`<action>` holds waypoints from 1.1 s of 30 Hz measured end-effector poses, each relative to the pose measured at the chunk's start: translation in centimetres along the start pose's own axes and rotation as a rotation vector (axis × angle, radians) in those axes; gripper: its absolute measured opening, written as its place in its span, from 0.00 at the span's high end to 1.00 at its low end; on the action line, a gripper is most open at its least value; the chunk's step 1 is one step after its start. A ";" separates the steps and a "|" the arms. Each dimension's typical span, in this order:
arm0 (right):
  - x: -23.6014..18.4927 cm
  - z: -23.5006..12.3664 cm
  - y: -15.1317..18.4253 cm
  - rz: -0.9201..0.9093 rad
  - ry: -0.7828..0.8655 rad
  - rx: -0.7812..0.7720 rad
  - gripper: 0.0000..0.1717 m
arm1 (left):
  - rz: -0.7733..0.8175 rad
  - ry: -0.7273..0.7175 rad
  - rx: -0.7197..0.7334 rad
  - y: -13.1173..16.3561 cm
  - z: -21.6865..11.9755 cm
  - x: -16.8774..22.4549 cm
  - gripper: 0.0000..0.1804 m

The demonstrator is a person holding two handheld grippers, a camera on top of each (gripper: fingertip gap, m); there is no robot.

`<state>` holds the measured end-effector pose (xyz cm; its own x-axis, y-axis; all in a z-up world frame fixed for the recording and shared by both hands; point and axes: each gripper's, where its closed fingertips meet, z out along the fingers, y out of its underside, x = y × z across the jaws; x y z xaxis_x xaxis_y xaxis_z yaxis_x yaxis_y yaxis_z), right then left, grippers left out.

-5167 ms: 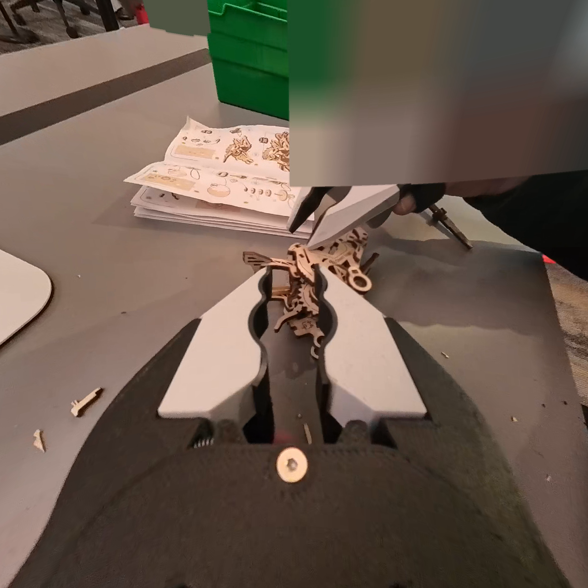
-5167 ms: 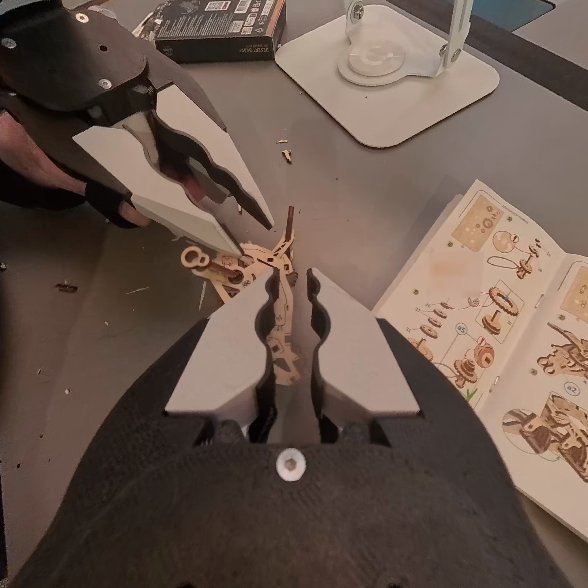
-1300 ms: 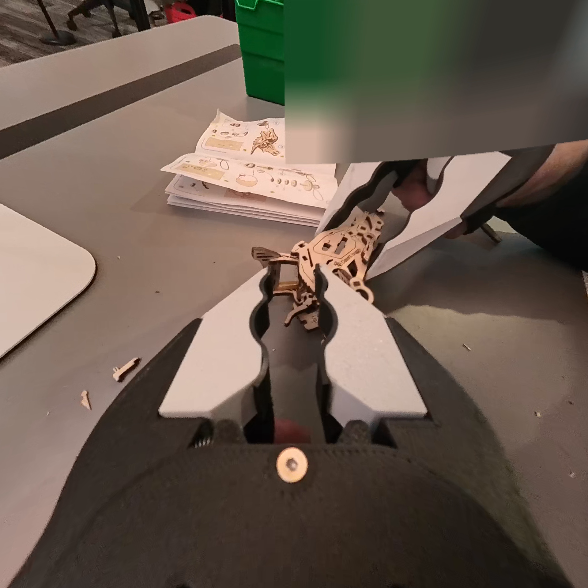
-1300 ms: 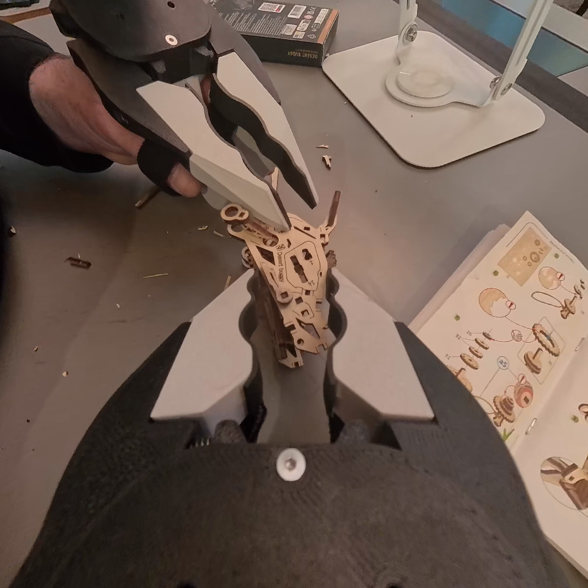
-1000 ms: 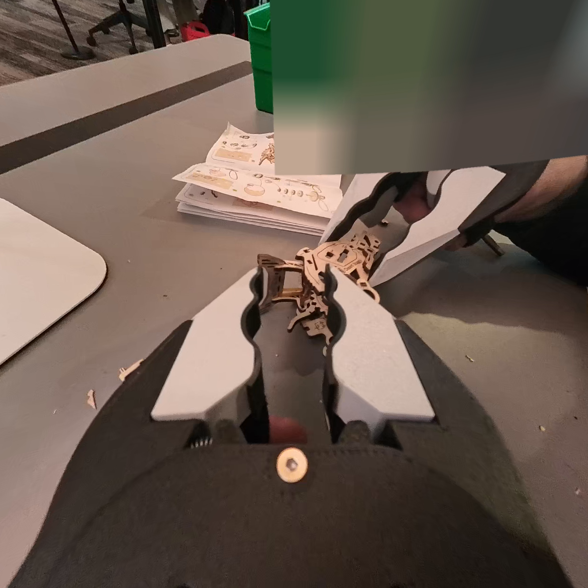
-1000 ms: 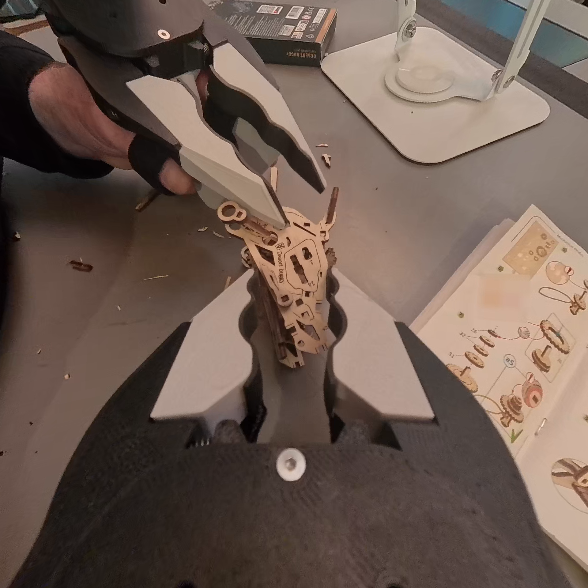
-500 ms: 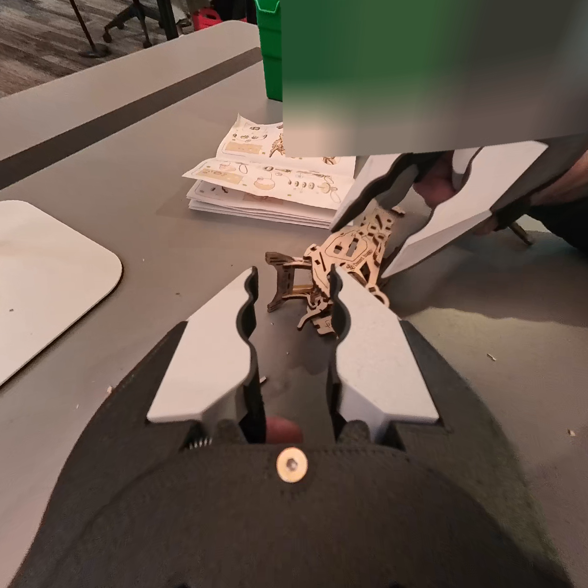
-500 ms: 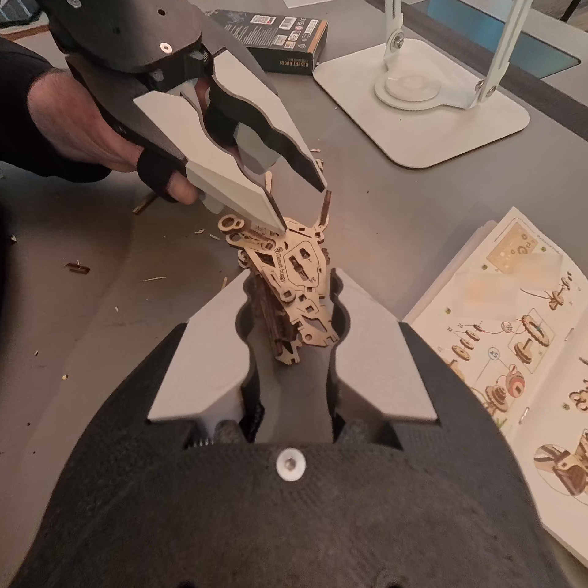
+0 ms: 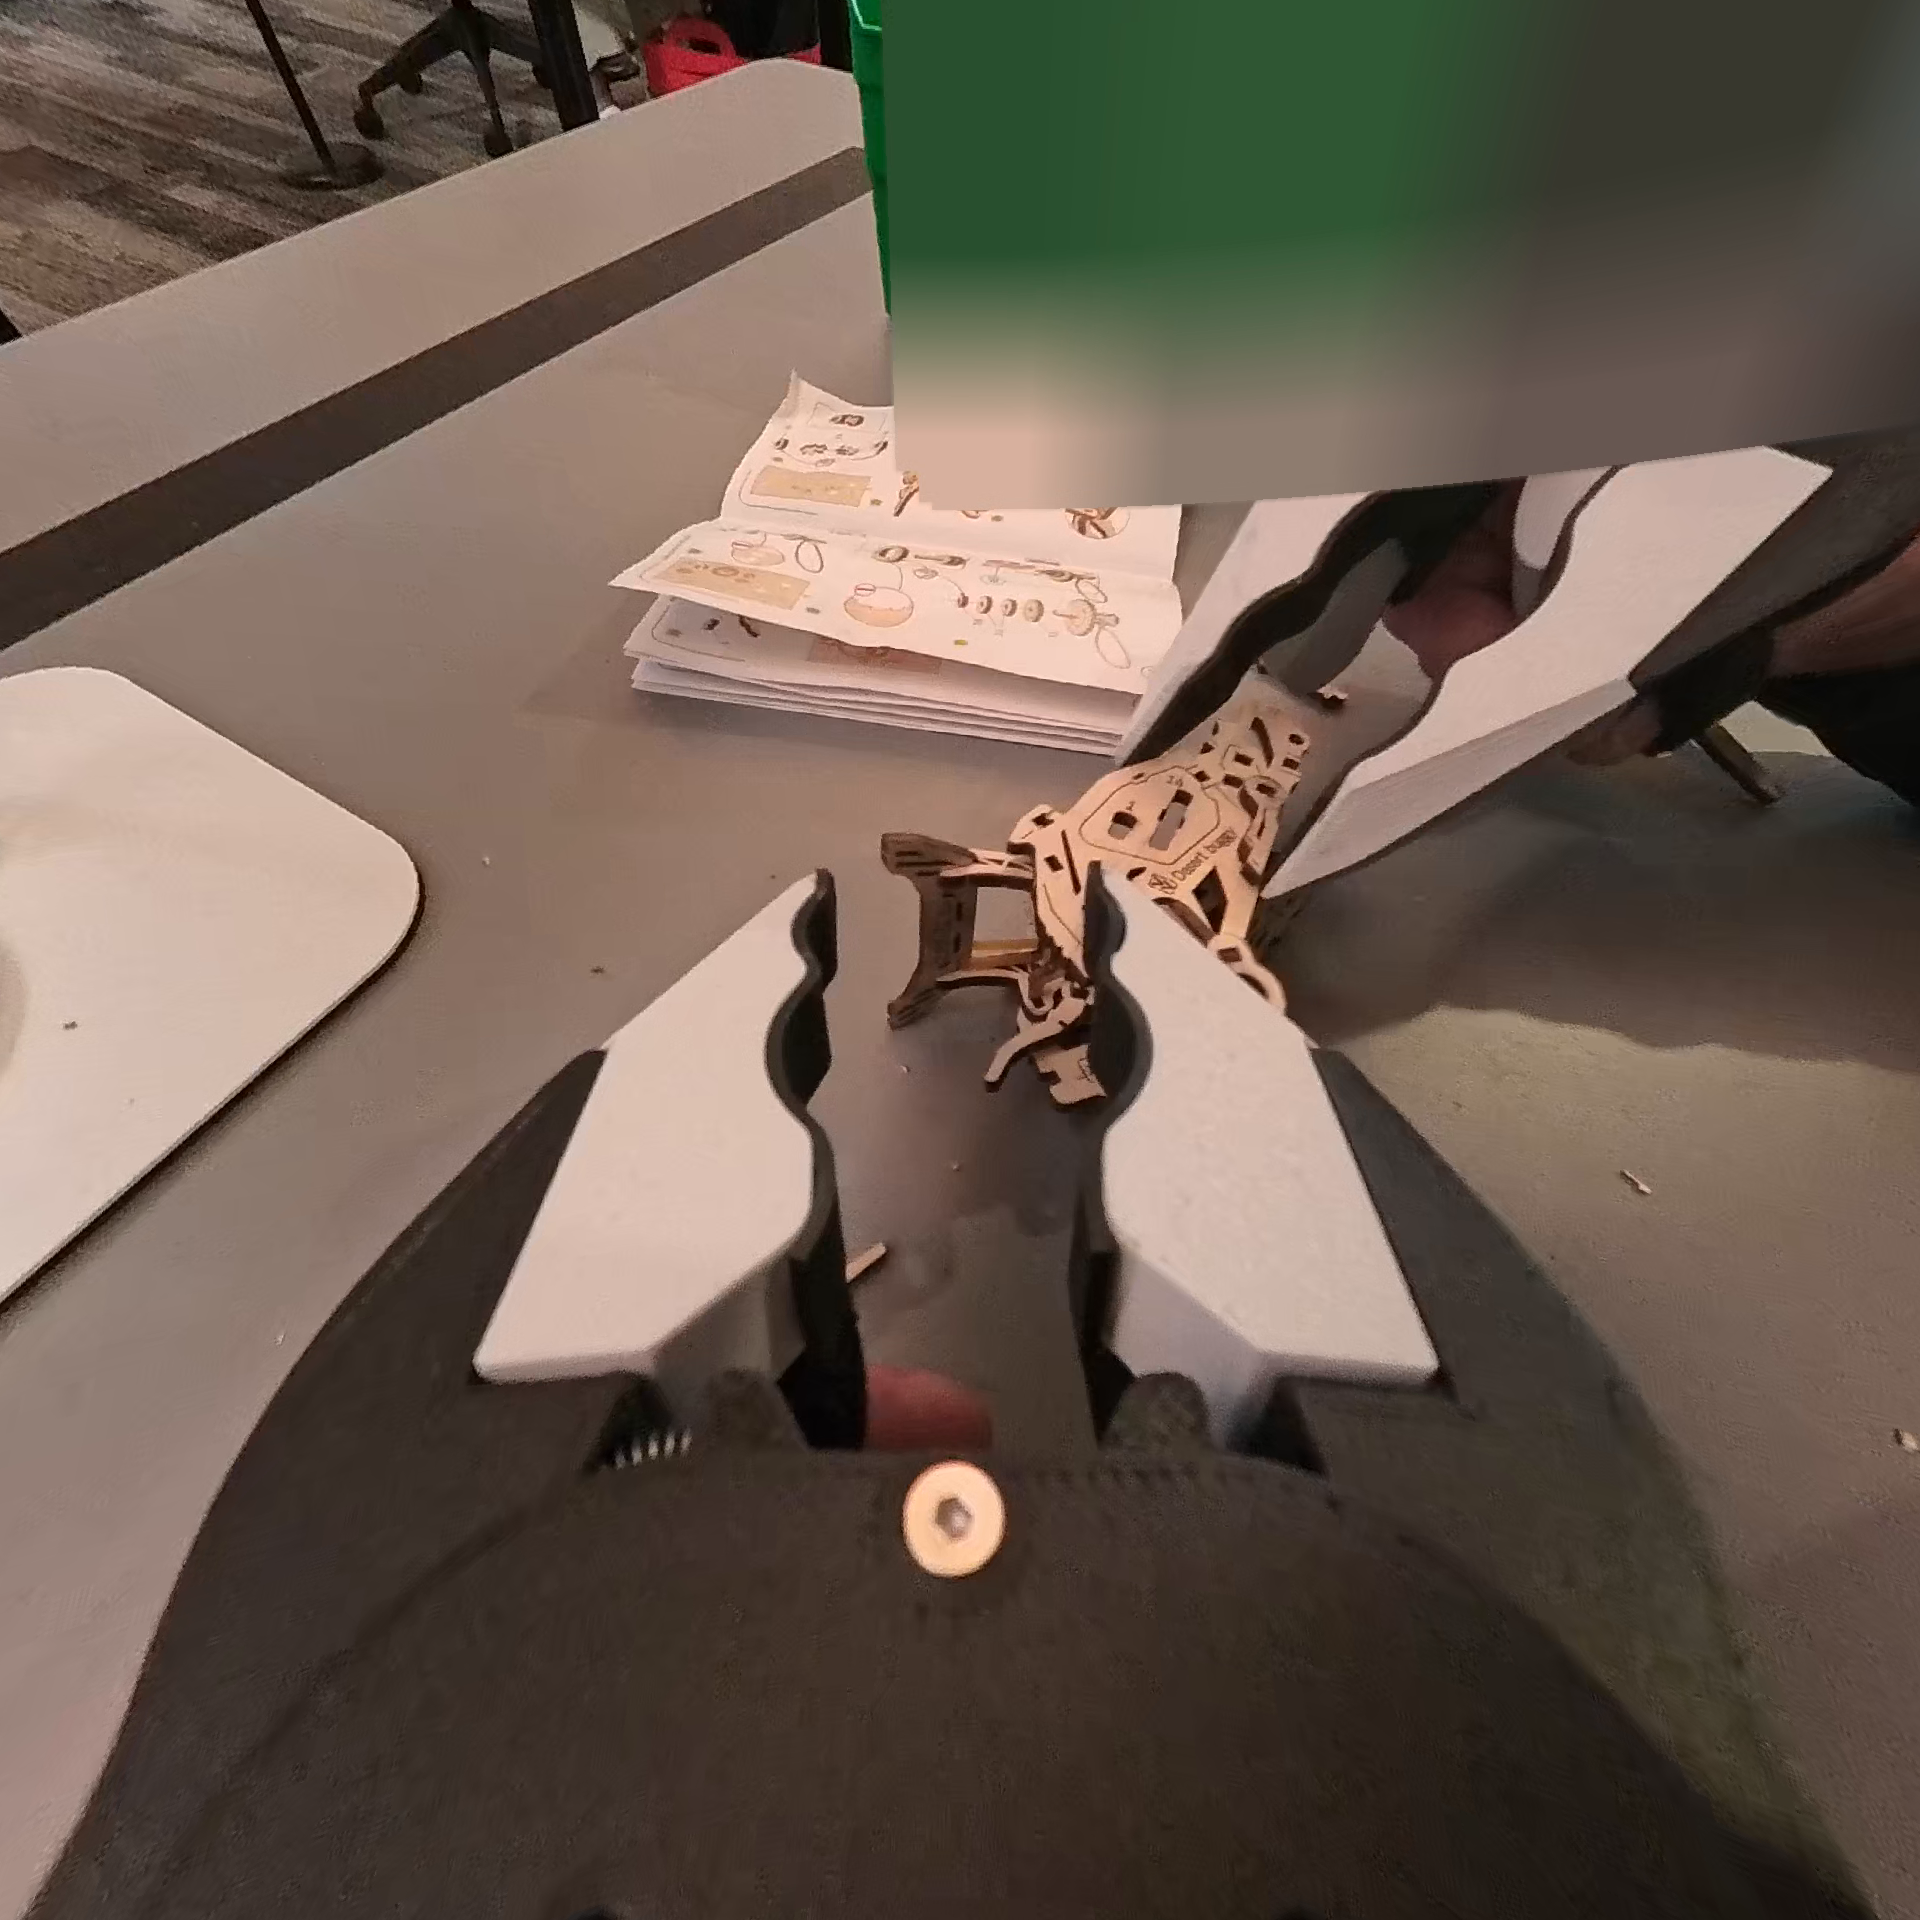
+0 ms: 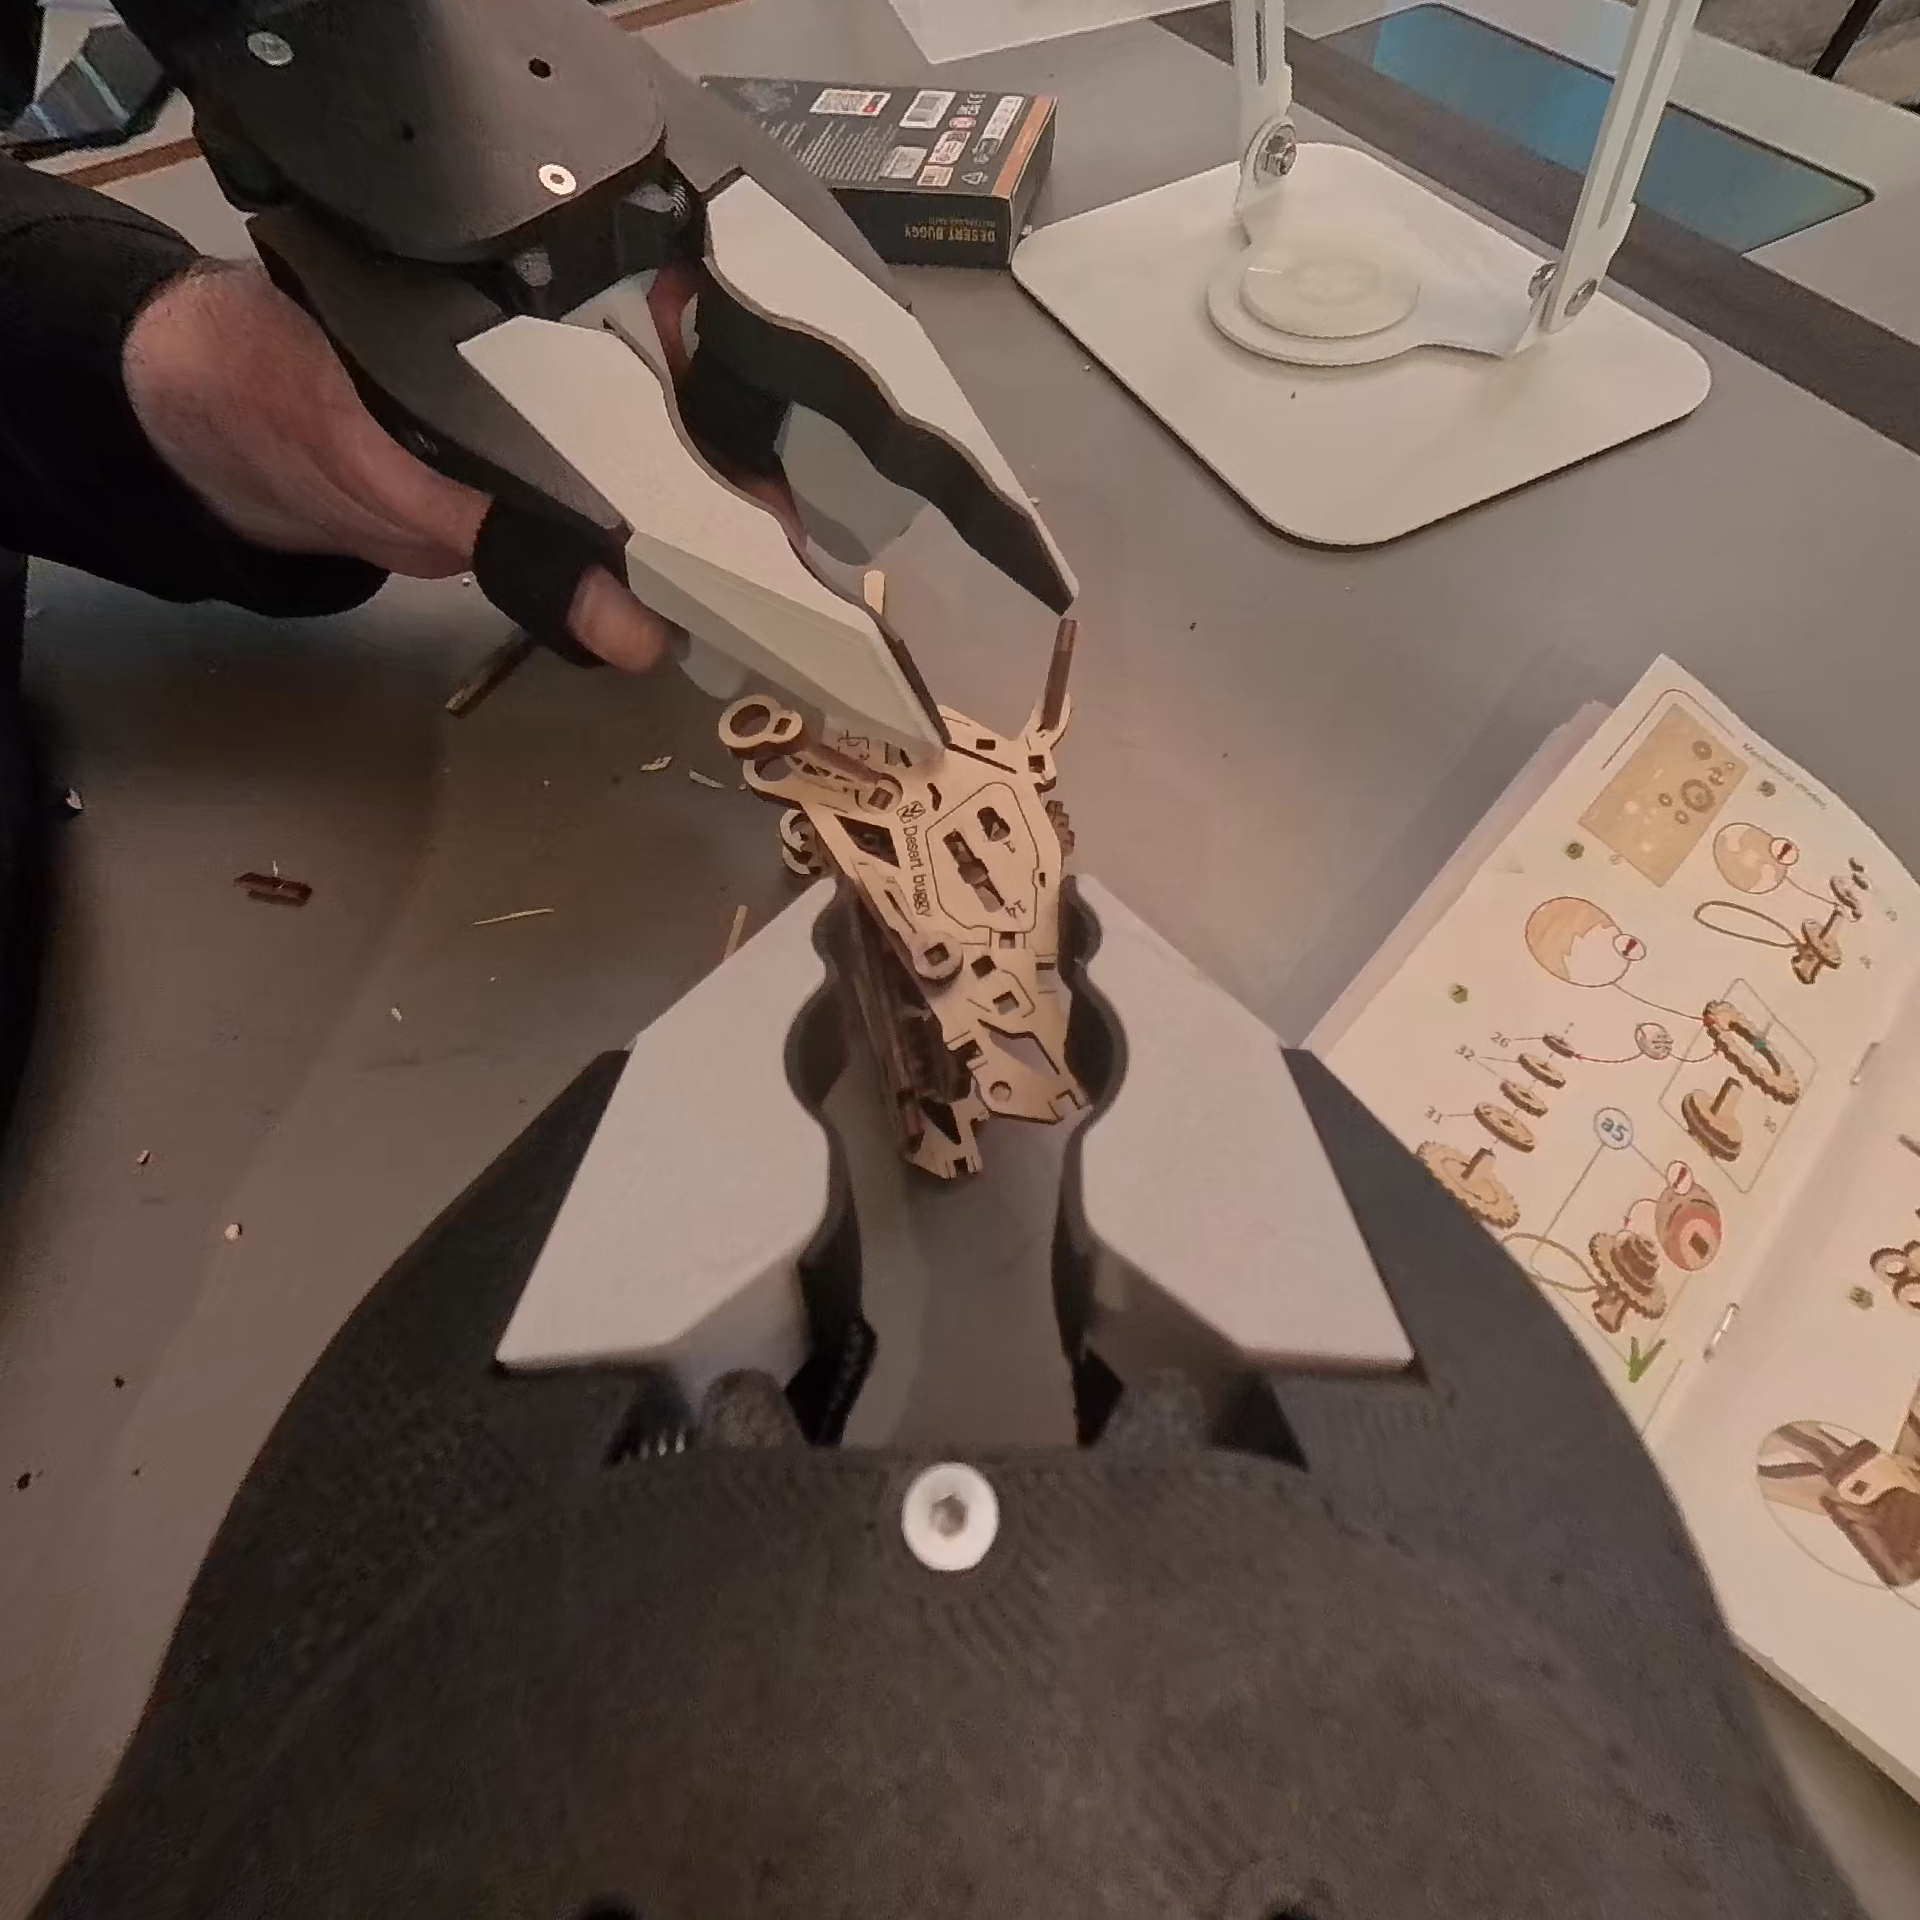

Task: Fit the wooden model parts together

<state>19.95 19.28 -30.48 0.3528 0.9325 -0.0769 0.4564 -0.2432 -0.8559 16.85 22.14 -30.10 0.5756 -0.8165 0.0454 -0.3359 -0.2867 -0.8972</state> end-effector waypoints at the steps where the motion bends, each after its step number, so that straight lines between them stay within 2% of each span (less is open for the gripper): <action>1: 0.0 0.0 0.0 0.002 0.002 0.001 0.80 | 0.001 0.000 0.002 0.0 0.0 0.0 0.75; 33: -0.2 -0.8 0.8 0.032 0.056 0.008 0.83 | 0.047 -0.038 -0.003 0.1 -0.3 -0.4 0.73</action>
<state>20.90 18.65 -30.70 0.4122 0.9080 -0.0754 0.4382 -0.2701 -0.8573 16.38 22.35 -30.06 0.5867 -0.8097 -0.0134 -0.3658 -0.2502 -0.8964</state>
